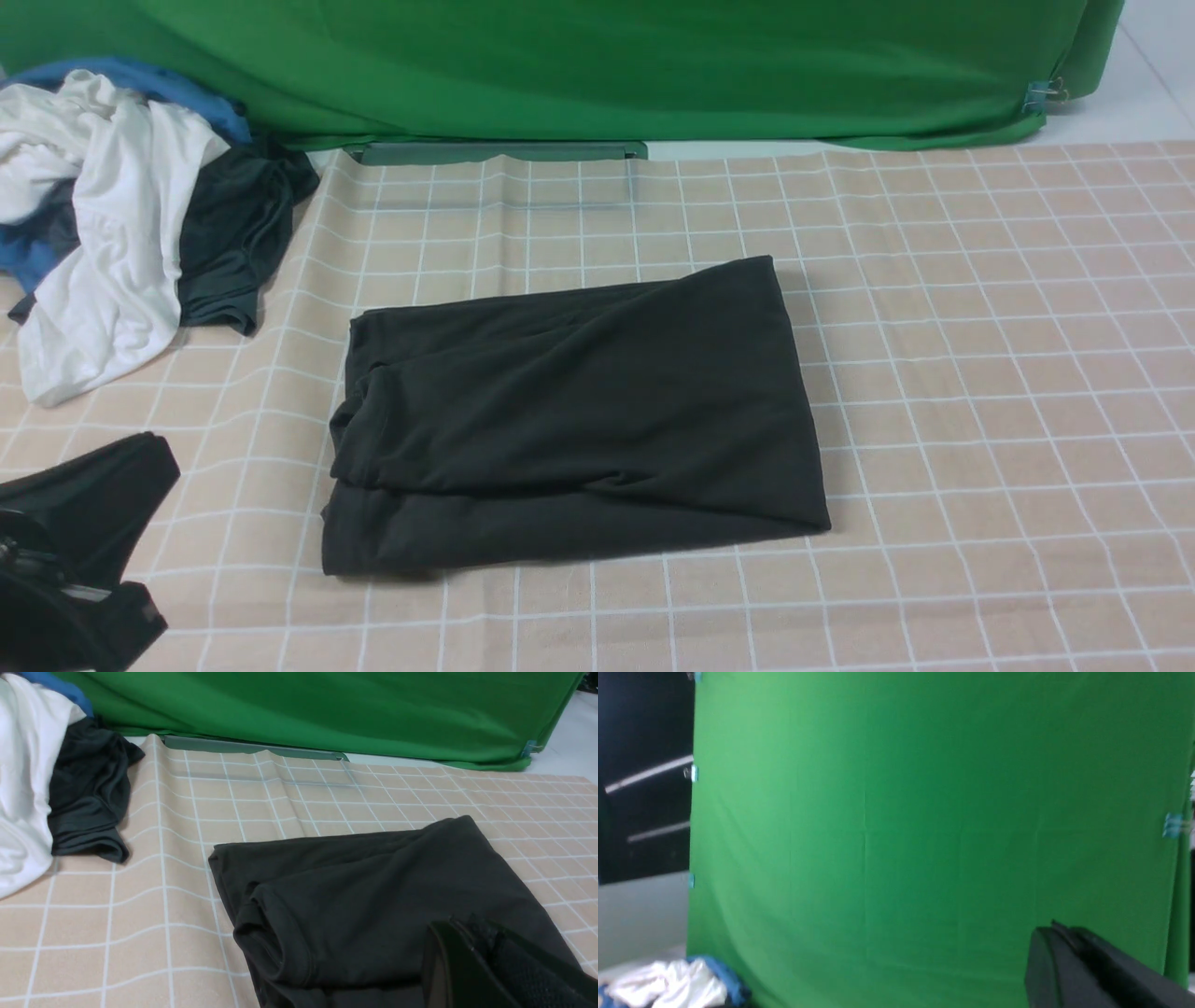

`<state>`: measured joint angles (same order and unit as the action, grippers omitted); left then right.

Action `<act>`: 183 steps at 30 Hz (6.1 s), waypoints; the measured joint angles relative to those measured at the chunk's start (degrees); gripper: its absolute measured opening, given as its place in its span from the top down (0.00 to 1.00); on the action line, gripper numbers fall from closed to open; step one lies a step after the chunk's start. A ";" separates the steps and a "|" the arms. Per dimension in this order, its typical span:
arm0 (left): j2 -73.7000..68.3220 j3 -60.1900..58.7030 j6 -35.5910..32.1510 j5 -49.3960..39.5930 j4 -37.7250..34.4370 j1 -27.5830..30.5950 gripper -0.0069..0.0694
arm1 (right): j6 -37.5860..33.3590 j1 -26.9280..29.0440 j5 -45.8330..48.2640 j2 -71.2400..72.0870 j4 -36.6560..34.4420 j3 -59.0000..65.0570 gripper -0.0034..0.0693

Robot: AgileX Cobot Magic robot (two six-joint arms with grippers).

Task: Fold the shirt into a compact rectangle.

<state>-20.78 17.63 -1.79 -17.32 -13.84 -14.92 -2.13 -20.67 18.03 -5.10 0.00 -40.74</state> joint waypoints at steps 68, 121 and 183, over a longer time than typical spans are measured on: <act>20.78 -18.04 -4.97 3.49 8.83 14.25 0.88 | 0.36 0.00 0.74 5.54 0.00 1.07 0.69; 20.78 -18.04 -5.30 3.49 9.26 14.25 0.88 | -5.24 15.37 -2.24 0.68 0.00 34.74 0.63; 20.80 -18.04 -5.30 3.43 9.30 14.25 0.88 | -2.62 20.47 -3.77 5.12 0.00 41.17 0.63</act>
<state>0.02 -0.41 -7.09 -13.88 -4.54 -0.67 -4.75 -0.20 14.26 0.02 0.00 0.42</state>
